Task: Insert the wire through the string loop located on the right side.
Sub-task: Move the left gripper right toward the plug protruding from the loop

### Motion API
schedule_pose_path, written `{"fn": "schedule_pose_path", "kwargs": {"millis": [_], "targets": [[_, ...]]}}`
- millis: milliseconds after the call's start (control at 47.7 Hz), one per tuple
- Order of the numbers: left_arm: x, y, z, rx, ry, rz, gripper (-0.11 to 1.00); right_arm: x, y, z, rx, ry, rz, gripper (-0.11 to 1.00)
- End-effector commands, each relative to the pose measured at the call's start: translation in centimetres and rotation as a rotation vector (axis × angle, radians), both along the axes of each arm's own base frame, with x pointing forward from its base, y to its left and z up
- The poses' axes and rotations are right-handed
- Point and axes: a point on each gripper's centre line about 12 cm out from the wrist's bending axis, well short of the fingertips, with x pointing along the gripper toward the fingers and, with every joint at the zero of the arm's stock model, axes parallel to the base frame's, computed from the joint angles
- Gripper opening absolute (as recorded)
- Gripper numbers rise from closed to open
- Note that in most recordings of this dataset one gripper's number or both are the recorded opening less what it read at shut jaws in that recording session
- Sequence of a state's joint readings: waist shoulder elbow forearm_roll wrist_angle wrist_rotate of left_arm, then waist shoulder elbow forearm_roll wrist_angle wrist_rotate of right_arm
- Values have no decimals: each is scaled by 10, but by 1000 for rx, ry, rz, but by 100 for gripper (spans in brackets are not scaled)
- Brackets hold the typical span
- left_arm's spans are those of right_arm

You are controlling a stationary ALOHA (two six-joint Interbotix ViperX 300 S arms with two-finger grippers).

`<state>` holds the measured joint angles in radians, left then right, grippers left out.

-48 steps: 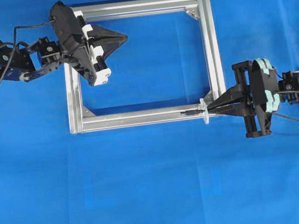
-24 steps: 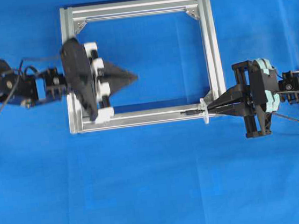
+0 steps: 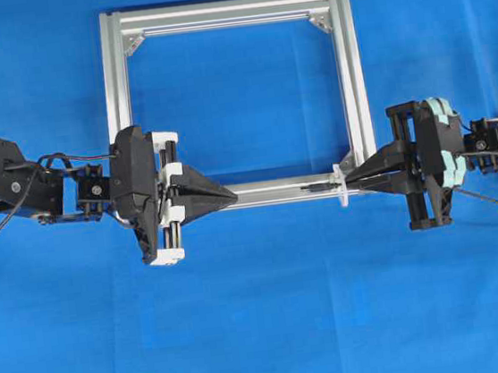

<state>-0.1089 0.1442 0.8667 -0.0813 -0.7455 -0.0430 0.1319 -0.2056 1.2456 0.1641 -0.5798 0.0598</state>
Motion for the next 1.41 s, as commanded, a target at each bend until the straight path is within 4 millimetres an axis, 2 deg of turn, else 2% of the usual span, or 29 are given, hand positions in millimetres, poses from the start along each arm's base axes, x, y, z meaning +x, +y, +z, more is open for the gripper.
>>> {"fn": "schedule_pose_path", "kwargs": {"millis": [0, 168, 273, 650, 860, 1007, 1385], "targets": [[5, -2, 17, -7, -52, -3, 0, 5, 0, 5, 2, -24, -3, -4], [9, -3, 20, -7, -55, -5, 0, 5, 0, 6, 2, -26, -3, -4], [20, -4, 22, -7, -49, -5, 0, 5, 0, 6, 2, -26, -3, -4], [85, 4, 48, -3, -75, 19, 0, 5, 0, 6, 2, -26, -3, -4], [112, 5, 55, -5, -64, 22, 0, 5, 0, 6, 2, -26, -3, -4], [119, 4, 56, -6, -50, 20, 0, 5, 0, 5, 2, -24, -3, -4], [117, 7, 51, -6, -23, 24, 0, 5, 0, 6, 2, -27, -3, -4]]}}
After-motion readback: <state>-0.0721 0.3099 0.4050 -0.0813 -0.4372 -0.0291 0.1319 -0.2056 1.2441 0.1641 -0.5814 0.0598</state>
